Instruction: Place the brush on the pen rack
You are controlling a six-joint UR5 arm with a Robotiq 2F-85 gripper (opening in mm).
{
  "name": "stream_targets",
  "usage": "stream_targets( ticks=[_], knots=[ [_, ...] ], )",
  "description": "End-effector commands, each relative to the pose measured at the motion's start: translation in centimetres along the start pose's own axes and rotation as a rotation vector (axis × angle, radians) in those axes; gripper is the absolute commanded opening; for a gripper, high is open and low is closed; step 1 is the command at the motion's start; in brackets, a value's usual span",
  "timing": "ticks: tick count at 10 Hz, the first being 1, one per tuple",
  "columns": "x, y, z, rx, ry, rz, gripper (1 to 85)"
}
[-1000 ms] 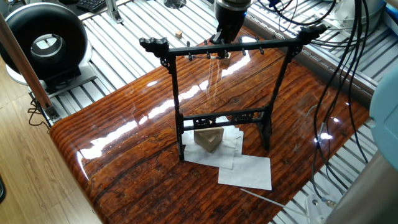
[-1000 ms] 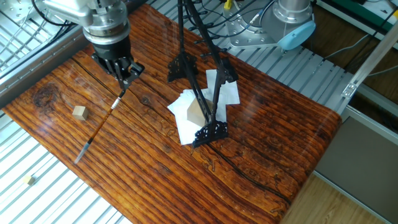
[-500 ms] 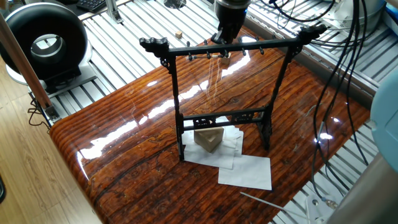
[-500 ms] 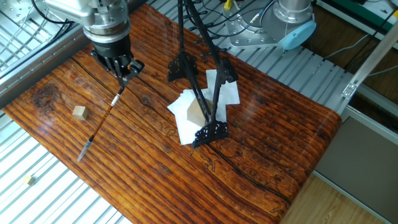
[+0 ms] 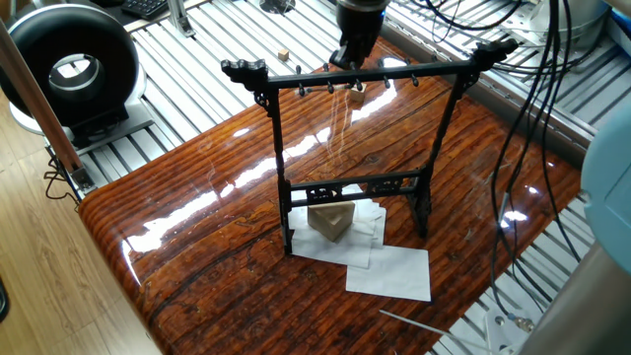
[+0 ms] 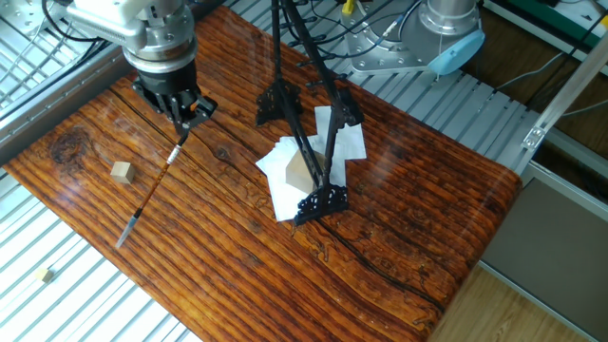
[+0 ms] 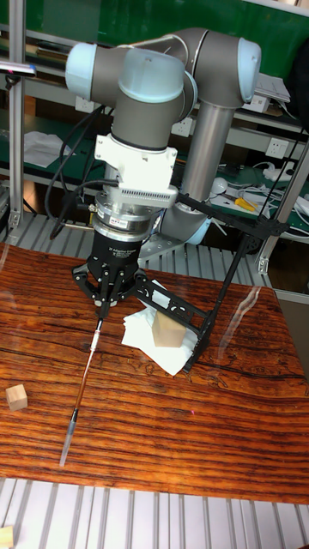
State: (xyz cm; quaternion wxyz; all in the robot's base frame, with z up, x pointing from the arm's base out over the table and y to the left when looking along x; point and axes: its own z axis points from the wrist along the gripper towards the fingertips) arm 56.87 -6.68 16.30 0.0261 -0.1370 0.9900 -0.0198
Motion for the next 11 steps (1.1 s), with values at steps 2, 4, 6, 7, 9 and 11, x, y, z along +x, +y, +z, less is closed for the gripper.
stream_targets(
  ticks=[2,4,6,7,9,11],
  knots=[
    [-0.4,0.2,0.0,-0.009,-0.004,-0.033,1.0],
    [-0.6,1.6,-0.1,-0.064,-0.010,-0.004,1.0],
    [-0.9,3.2,-0.3,-0.123,-0.022,0.034,1.0],
    [-1.6,2.7,-0.2,-0.104,-0.050,0.032,1.0],
    [-2.8,2.2,-0.3,-0.089,-0.094,0.028,1.0],
    [-2.7,2.5,-0.3,-0.096,-0.094,0.011,1.0]
  ],
)
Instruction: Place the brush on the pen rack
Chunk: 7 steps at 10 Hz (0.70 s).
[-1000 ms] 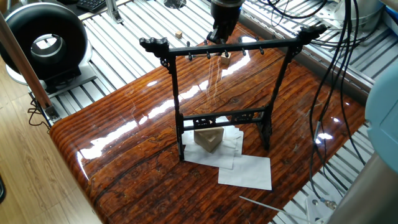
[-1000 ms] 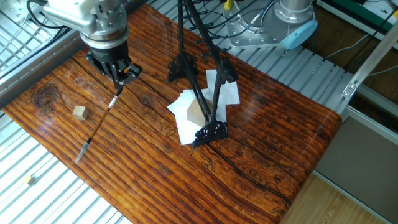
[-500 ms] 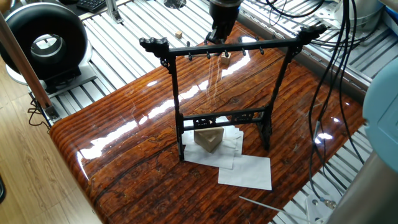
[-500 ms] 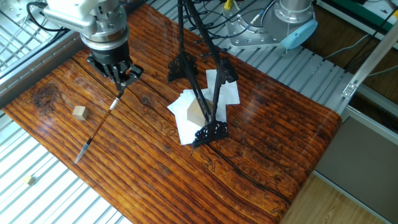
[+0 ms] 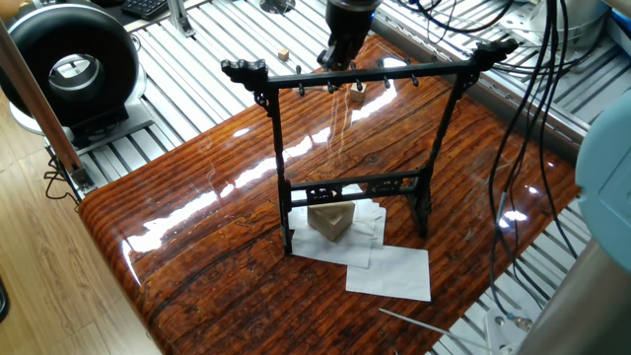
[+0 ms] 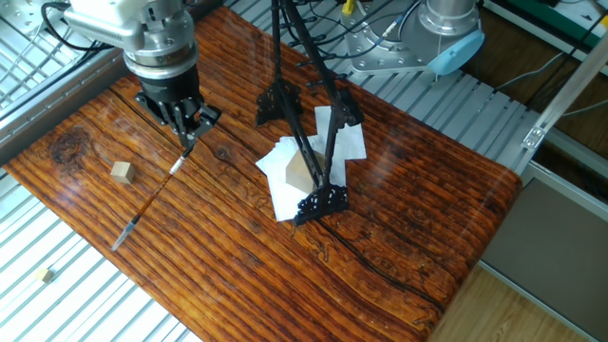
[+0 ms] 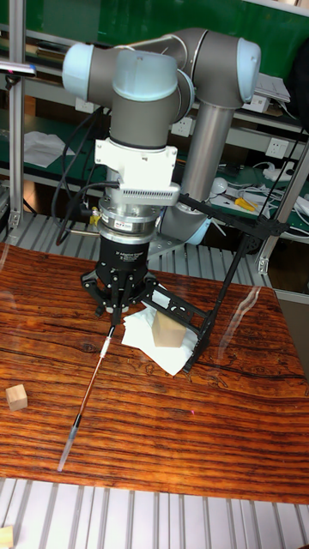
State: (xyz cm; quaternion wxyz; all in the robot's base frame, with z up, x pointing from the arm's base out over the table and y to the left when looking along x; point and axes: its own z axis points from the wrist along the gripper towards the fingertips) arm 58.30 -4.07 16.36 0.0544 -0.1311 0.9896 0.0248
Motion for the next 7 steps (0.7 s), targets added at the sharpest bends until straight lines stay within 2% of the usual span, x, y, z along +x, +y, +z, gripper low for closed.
stream_targets(
  ticks=[1,2,5,7],
  knots=[
    [-0.1,0.6,-0.1,-0.027,-0.006,-0.015,1.0],
    [0.3,0.7,-0.1,-0.030,0.011,-0.024,1.0],
    [0.7,1.1,-3.7,-0.062,0.066,-0.037,1.0],
    [0.9,1.8,-5.2,-0.064,0.083,-0.044,1.0]
  ],
)
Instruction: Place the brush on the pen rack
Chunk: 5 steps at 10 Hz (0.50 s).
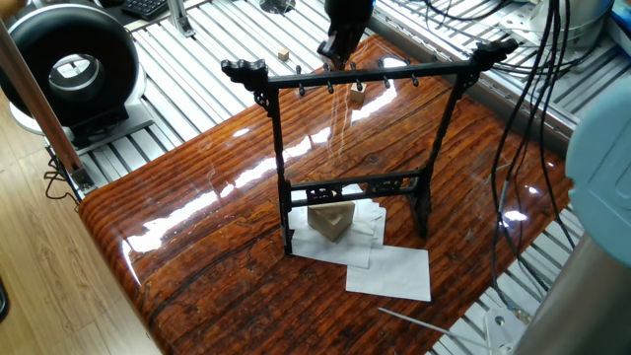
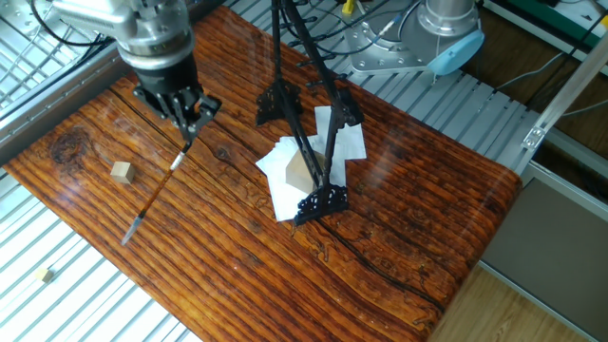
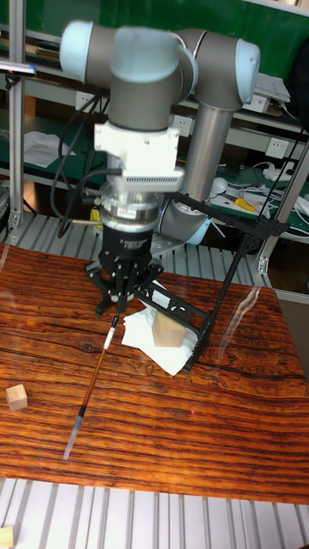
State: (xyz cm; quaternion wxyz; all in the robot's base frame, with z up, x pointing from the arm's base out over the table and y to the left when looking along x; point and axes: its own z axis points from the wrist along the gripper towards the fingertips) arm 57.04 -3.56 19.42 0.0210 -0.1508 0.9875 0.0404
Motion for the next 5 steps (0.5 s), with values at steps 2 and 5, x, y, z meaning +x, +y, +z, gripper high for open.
stream_targets(
  ticks=[2,5],
  knots=[
    [0.9,1.9,-3.1,-0.035,0.047,-0.012,1.0],
    [1.8,3.1,-5.1,-0.033,0.072,-0.006,1.0]
  ],
)
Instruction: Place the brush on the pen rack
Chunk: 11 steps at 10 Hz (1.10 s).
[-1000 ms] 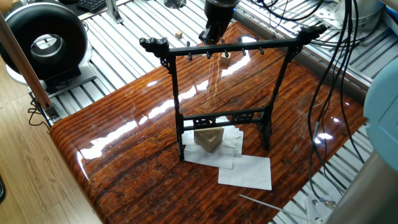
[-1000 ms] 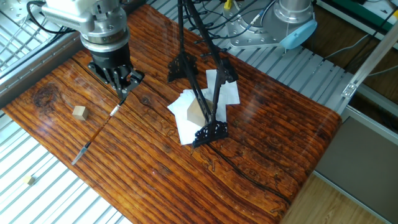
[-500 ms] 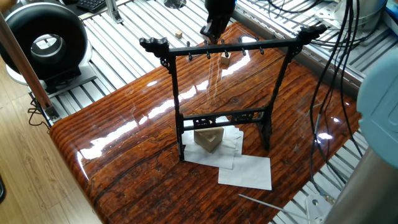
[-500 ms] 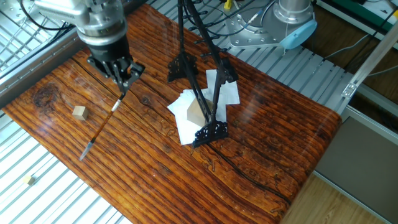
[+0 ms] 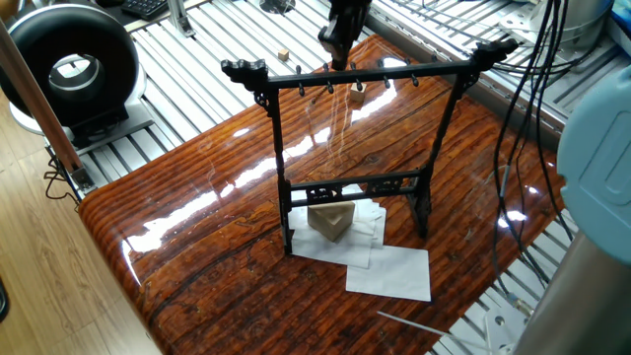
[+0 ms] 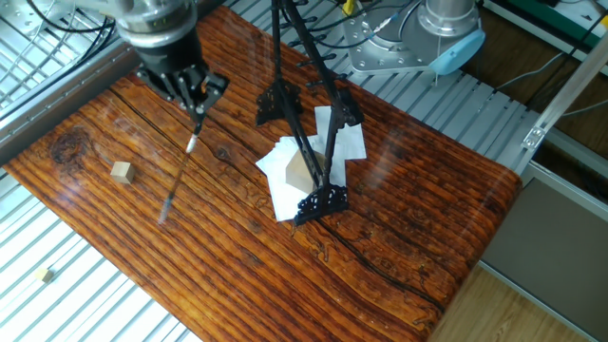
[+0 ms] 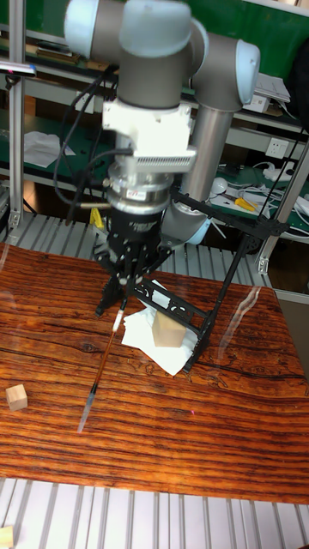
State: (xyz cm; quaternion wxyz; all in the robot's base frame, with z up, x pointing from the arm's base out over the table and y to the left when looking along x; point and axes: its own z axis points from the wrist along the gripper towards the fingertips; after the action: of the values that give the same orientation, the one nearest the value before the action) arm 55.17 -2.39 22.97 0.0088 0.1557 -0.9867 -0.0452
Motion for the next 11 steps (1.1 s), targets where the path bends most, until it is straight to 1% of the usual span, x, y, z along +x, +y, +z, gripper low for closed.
stream_targets(
  ticks=[1,5,7,9,11],
  knots=[
    [0.8,1.5,-1.9,-0.014,0.014,0.001,1.0],
    [1.2,3.7,-3.7,-0.025,0.024,0.033,1.0],
    [1.5,4.2,-4.2,-0.022,0.026,0.033,1.0],
    [1.5,4.5,-4.3,-0.028,0.024,0.036,1.0],
    [1.7,5.0,-4.7,-0.022,0.032,0.047,1.0]
  ],
)
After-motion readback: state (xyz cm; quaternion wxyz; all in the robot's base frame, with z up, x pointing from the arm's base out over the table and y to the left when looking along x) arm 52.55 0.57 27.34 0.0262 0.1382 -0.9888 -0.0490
